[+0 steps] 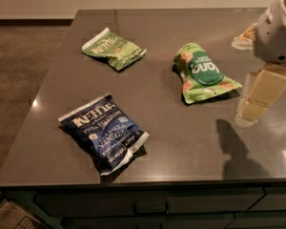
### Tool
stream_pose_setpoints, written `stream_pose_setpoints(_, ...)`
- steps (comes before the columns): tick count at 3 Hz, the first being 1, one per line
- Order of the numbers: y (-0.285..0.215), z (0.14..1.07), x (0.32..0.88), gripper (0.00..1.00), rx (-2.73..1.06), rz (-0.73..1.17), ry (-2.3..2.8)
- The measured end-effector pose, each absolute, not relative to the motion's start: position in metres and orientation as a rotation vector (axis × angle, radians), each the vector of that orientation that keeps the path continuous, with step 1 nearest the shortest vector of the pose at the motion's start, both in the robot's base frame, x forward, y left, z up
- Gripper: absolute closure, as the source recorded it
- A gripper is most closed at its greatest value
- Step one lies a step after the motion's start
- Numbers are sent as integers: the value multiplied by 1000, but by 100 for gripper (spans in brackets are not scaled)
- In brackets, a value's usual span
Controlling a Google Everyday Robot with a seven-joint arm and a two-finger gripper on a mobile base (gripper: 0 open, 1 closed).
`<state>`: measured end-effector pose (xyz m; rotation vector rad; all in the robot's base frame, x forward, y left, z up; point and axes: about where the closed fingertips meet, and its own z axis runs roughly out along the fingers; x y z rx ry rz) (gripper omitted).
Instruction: Move blue chip bag near green rice chip bag
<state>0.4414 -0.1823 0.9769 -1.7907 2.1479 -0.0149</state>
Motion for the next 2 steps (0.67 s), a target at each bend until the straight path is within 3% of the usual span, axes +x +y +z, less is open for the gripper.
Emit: stream_pose_setpoints(2,-74,956,428,0,-1954,104,1930)
